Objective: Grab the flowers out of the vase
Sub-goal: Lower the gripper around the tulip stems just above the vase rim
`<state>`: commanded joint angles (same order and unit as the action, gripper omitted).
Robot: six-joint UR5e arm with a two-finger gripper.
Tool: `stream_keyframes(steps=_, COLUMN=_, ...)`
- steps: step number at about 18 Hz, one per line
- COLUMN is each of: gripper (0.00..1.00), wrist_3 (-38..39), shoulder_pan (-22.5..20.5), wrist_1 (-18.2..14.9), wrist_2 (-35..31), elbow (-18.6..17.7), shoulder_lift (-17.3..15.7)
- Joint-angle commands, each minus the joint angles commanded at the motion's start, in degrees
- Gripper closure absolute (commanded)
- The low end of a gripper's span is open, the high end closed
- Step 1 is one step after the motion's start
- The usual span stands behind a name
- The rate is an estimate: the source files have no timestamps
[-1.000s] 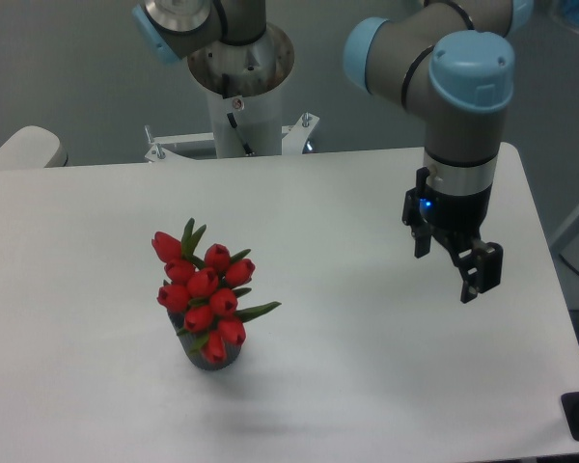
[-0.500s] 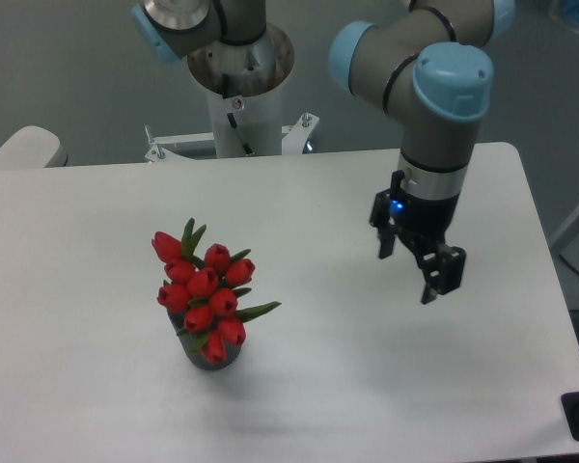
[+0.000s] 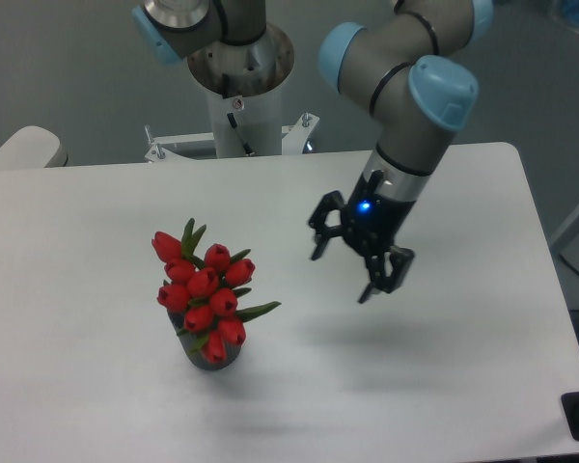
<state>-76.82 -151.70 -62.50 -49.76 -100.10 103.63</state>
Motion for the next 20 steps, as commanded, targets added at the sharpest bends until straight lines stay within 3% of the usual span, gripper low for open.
stream_keyframes(steps=5, gripper=0.0, wrist_3=0.62, shoulder_pan=-0.53, wrist_1=1.68, wrist_2=11.51, elbow=-3.78, shoulder_lift=0.08)
stream_keyframes(steps=10, gripper=0.0, wrist_3=1.23, shoulder_pan=0.09, wrist_1=5.19, wrist_2=17.93, elbow=-7.74, shoulder_lift=-0.09)
stream_keyframes(steps=15, gripper=0.0, wrist_3=1.32, shoulder_pan=2.1, wrist_1=7.56, wrist_2=18.73, elbow=-8.71, shoulder_lift=0.0)
stream_keyframes(steps=20, gripper=0.0, wrist_3=1.41, shoulder_pan=5.1, wrist_1=13.97, wrist_2=18.73, elbow=-9.15, shoulder_lift=1.4)
